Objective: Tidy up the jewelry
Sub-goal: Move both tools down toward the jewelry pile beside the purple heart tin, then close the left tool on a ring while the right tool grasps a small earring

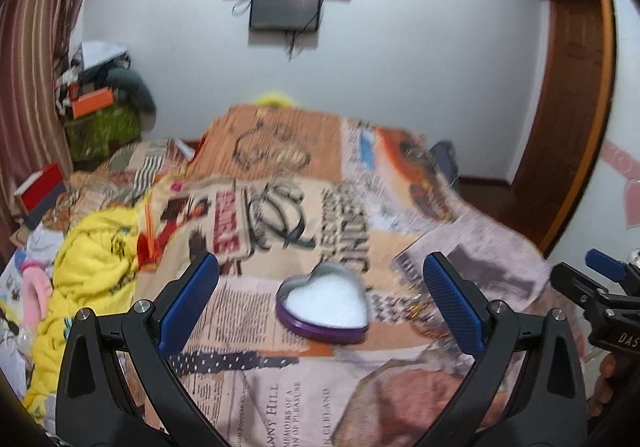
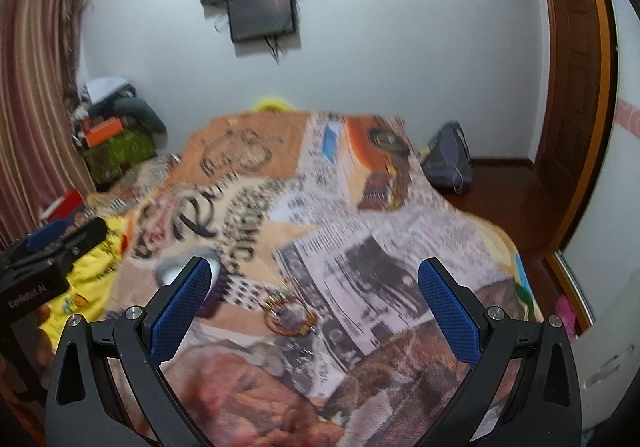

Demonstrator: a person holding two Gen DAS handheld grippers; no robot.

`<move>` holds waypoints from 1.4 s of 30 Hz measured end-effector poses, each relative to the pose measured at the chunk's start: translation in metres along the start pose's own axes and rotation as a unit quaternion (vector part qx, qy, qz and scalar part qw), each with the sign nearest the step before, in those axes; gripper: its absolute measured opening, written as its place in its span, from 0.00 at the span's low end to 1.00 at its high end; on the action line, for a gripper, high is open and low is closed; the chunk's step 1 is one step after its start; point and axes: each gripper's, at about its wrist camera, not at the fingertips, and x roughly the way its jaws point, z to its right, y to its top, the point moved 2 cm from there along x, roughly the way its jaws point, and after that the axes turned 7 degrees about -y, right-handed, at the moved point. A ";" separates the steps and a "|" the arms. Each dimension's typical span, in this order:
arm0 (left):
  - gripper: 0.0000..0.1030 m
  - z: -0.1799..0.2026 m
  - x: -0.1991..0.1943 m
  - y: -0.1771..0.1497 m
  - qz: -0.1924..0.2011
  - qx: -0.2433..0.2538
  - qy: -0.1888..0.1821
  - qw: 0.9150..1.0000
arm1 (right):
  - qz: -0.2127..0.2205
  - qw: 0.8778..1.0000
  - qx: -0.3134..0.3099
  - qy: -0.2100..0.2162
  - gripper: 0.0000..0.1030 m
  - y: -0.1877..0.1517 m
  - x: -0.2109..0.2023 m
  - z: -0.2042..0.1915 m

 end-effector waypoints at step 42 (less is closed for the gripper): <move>0.10 0.086 0.140 -0.072 -0.238 0.034 -0.224 0.945 | -0.209 0.971 -0.016 0.118 0.17 -0.066 0.124 0.003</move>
